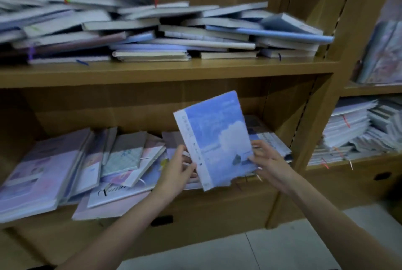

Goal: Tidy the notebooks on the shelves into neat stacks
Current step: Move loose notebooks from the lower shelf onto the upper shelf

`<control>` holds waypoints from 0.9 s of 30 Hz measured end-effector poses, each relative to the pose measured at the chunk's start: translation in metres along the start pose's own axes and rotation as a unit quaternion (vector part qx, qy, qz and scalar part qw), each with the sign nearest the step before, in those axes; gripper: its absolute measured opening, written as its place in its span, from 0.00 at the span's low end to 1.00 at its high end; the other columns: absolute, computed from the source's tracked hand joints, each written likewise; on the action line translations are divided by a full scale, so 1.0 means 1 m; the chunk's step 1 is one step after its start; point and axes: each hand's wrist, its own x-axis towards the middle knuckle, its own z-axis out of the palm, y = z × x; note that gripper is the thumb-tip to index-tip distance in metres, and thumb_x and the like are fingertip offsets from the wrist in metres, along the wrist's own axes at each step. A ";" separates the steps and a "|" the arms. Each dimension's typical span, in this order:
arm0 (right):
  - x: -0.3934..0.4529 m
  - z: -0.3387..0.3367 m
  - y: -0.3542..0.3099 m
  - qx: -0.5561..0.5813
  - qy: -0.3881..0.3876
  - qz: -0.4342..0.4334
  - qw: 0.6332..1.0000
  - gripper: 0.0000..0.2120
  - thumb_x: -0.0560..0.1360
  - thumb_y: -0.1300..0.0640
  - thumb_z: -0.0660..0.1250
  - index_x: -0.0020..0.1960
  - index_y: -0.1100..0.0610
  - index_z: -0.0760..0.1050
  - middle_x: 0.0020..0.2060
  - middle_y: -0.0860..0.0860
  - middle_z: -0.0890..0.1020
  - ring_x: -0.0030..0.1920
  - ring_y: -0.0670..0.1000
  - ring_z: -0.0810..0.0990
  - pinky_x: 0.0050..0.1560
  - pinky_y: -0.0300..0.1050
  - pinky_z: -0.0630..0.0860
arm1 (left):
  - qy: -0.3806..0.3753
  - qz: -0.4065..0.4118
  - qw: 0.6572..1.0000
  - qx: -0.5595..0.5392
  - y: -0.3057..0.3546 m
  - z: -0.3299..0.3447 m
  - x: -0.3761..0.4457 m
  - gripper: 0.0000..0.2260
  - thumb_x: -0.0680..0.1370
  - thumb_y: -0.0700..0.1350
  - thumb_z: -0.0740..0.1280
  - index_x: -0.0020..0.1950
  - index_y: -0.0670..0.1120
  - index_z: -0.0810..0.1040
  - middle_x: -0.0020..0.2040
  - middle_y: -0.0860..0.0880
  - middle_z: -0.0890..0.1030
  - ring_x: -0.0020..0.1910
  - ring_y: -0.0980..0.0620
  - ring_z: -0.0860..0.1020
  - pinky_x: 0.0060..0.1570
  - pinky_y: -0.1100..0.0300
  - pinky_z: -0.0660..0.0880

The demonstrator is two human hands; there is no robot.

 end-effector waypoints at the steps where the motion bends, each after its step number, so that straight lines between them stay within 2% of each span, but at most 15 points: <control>1: -0.004 0.004 -0.006 0.011 -0.005 -0.010 1.000 0.09 0.77 0.67 0.61 0.55 0.56 0.70 0.52 0.57 0.80 0.50 0.59 0.79 0.54 0.58 0.75 | 0.014 0.045 0.998 0.034 0.004 -0.007 -0.004 0.10 0.79 0.38 0.62 0.58 0.47 0.68 0.48 0.50 0.78 0.42 0.58 0.80 0.47 0.53 0.79; 3: -0.011 0.013 -0.021 0.018 -0.013 -0.033 0.999 0.09 0.78 0.65 0.60 0.56 0.55 0.71 0.52 0.57 0.80 0.51 0.59 0.79 0.57 0.59 0.75 | 0.042 0.115 0.990 0.069 0.020 -0.021 -0.010 0.10 0.79 0.39 0.62 0.58 0.49 0.68 0.48 0.54 0.78 0.45 0.58 0.79 0.46 0.57 0.78; 7: -0.027 0.030 -0.055 -0.029 -0.041 -0.091 0.995 0.11 0.79 0.61 0.59 0.60 0.53 0.71 0.53 0.51 0.82 0.51 0.54 0.82 0.51 0.53 0.80 | 0.092 0.213 0.968 0.096 0.065 -0.052 -0.004 0.12 0.79 0.40 0.61 0.62 0.46 0.69 0.47 0.54 0.77 0.46 0.56 0.78 0.44 0.60 0.76; 9: -0.033 0.033 -0.076 -0.033 -0.015 -0.130 0.991 0.11 0.79 0.60 0.59 0.60 0.52 0.71 0.51 0.50 0.83 0.49 0.54 0.83 0.44 0.51 0.82 | 0.117 0.248 0.956 0.103 0.091 -0.064 0.005 0.12 0.78 0.40 0.63 0.62 0.46 0.70 0.44 0.58 0.76 0.42 0.62 0.76 0.41 0.70 0.72; 11: -0.035 0.033 -0.102 -0.016 0.026 -0.162 0.986 0.08 0.79 0.59 0.59 0.56 0.52 0.72 0.47 0.48 0.83 0.44 0.51 0.84 0.37 0.47 0.82 | 0.129 0.274 0.948 0.099 0.121 -0.072 0.016 0.12 0.78 0.40 0.64 0.60 0.51 0.70 0.41 0.58 0.74 0.39 0.62 0.75 0.39 0.73 0.69; 13: -0.032 0.029 -0.132 0.004 0.065 -0.175 0.983 0.06 0.80 0.59 0.59 0.54 0.52 0.73 0.45 0.48 0.82 0.41 0.49 0.83 0.33 0.42 0.80 | 0.131 0.297 0.940 0.102 0.152 -0.078 0.034 0.11 0.78 0.42 0.64 0.60 0.52 0.71 0.41 0.56 0.75 0.40 0.58 0.75 0.40 0.70 0.69; 15: -0.022 0.023 -0.167 0.021 0.096 -0.184 0.978 0.07 0.80 0.59 0.58 0.56 0.53 0.72 0.46 0.49 0.81 0.41 0.48 0.81 0.31 0.40 0.79 | 0.148 0.312 0.927 0.145 0.177 -0.085 0.057 0.11 0.79 0.43 0.62 0.62 0.48 0.74 0.44 0.53 0.77 0.43 0.56 0.75 0.40 0.70 0.69; 18: 0.004 0.002 -0.226 0.038 0.128 -0.203 0.970 0.10 0.81 0.60 0.57 0.60 0.56 0.70 0.51 0.50 0.79 0.44 0.48 0.79 0.30 0.38 0.78 | 0.193 0.344 0.884 0.252 0.189 -0.100 0.089 0.12 0.79 0.40 0.60 0.62 0.44 0.74 0.53 0.48 0.77 0.52 0.51 0.76 0.49 0.64 0.69; 21: 0.035 -0.030 -0.284 0.096 0.142 -0.173 0.970 0.13 0.81 0.63 0.56 0.64 0.61 0.68 0.59 0.55 0.75 0.44 0.51 0.79 0.29 0.39 0.79 | 0.203 0.351 0.844 0.352 0.185 -0.107 0.111 0.14 0.78 0.36 0.59 0.63 0.43 0.73 0.56 0.45 0.75 0.56 0.45 0.72 0.55 0.58 0.67; 24: 0.061 -0.056 -0.309 0.187 0.219 -0.140 0.947 0.18 0.80 0.65 0.59 0.69 0.64 0.63 0.69 0.60 0.66 0.47 0.56 0.79 0.37 0.42 0.81 | 0.207 0.392 0.801 0.402 0.185 -0.101 0.121 0.15 0.73 0.32 0.61 0.59 0.39 0.76 0.51 0.41 0.76 0.50 0.39 0.73 0.51 0.47 0.73; 25: 0.069 -0.060 -0.309 0.188 0.251 -0.136 0.940 0.20 0.79 0.65 0.60 0.69 0.64 0.62 0.69 0.61 0.65 0.50 0.56 0.79 0.41 0.42 0.81 | 0.206 0.403 0.787 0.419 0.184 -0.097 0.124 0.16 0.71 0.32 0.61 0.57 0.38 0.77 0.51 0.40 0.76 0.50 0.39 0.74 0.50 0.47 0.74; 27: 0.082 -0.061 -0.299 0.124 0.286 -0.126 0.942 0.19 0.78 0.66 0.61 0.68 0.64 0.64 0.67 0.61 0.69 0.49 0.53 0.78 0.48 0.42 0.79 | 0.206 0.409 0.765 0.452 0.183 -0.090 0.130 0.16 0.70 0.32 0.62 0.57 0.39 0.77 0.52 0.41 0.77 0.51 0.39 0.76 0.50 0.49 0.74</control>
